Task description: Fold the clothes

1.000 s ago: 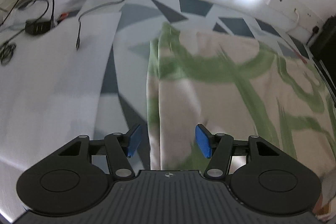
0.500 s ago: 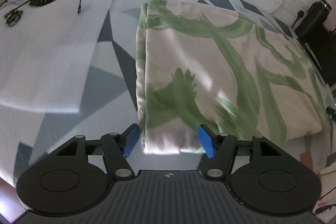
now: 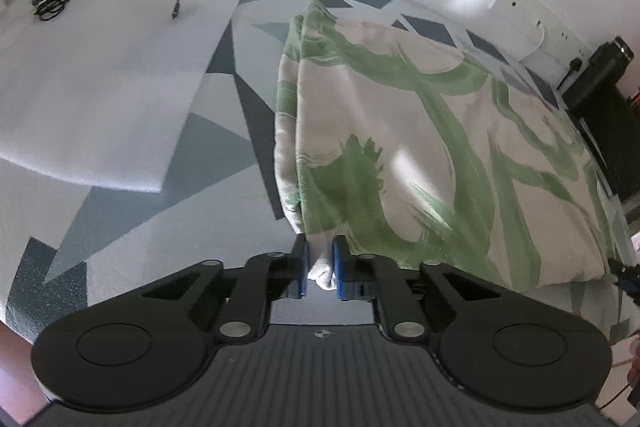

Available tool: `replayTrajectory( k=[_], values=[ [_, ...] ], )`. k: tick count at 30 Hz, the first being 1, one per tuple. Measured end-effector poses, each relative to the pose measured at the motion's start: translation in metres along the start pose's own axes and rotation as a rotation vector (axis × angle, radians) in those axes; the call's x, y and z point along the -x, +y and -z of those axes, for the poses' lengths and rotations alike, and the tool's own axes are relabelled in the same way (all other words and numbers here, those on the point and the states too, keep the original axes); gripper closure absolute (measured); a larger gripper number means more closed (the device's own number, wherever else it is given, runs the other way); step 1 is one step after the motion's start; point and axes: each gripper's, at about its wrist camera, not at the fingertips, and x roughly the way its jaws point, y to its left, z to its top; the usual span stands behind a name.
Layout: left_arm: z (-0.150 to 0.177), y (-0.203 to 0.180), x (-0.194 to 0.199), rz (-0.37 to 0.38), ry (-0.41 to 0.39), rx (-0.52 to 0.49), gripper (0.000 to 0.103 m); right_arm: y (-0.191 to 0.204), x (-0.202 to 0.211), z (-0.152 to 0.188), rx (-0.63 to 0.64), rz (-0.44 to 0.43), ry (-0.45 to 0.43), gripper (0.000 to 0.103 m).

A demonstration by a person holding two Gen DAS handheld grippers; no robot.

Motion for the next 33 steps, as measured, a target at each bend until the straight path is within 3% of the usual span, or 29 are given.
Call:
replayTrajectory(
  k=[5, 13, 16, 17, 18, 20, 21, 22, 25, 27, 33],
  values=[
    [-0.001, 0.013, 0.005, -0.016, -0.028, 0.021, 0.098, -0.008, 0.009, -0.009, 0.025, 0.017, -0.068, 0.095],
    [0.003, 0.024, 0.008, -0.025, -0.043, 0.025, 0.100, -0.017, -0.001, -0.001, -0.032, 0.038, -0.036, 0.095],
    [-0.001, 0.026, 0.006, -0.003, -0.007, 0.036, 0.098, -0.014, -0.001, -0.004, -0.021, 0.043, -0.020, 0.089],
    [-0.002, 0.026, 0.006, -0.007, 0.007, 0.033, 0.092, -0.012, 0.000, -0.005, -0.015, 0.048, -0.018, 0.080],
    [-0.003, 0.024, 0.007, -0.017, 0.007, 0.025, 0.086, -0.011, 0.002, -0.007, -0.012, 0.052, -0.019, 0.062],
    [-0.007, 0.020, 0.009, -0.035, -0.001, 0.005, 0.045, -0.009, 0.008, -0.010, -0.015, 0.036, -0.039, 0.036],
    [-0.008, 0.017, 0.010, -0.045, -0.005, -0.006, 0.035, -0.008, 0.012, -0.012, -0.016, 0.027, -0.052, 0.028],
    [-0.010, 0.016, 0.011, -0.043, -0.014, -0.008, 0.027, -0.007, 0.015, -0.015, -0.014, 0.020, -0.066, 0.026],
    [-0.018, 0.010, 0.010, -0.078, -0.015, -0.002, 0.013, -0.002, 0.023, -0.025, 0.000, 0.012, -0.092, 0.015],
    [-0.024, 0.005, 0.009, -0.095, -0.023, -0.007, 0.012, 0.002, 0.027, -0.031, 0.008, 0.009, -0.109, 0.002],
    [-0.041, -0.008, 0.005, -0.105, -0.035, -0.030, 0.008, 0.016, 0.030, -0.052, -0.012, 0.045, -0.105, 0.001]
  ],
)
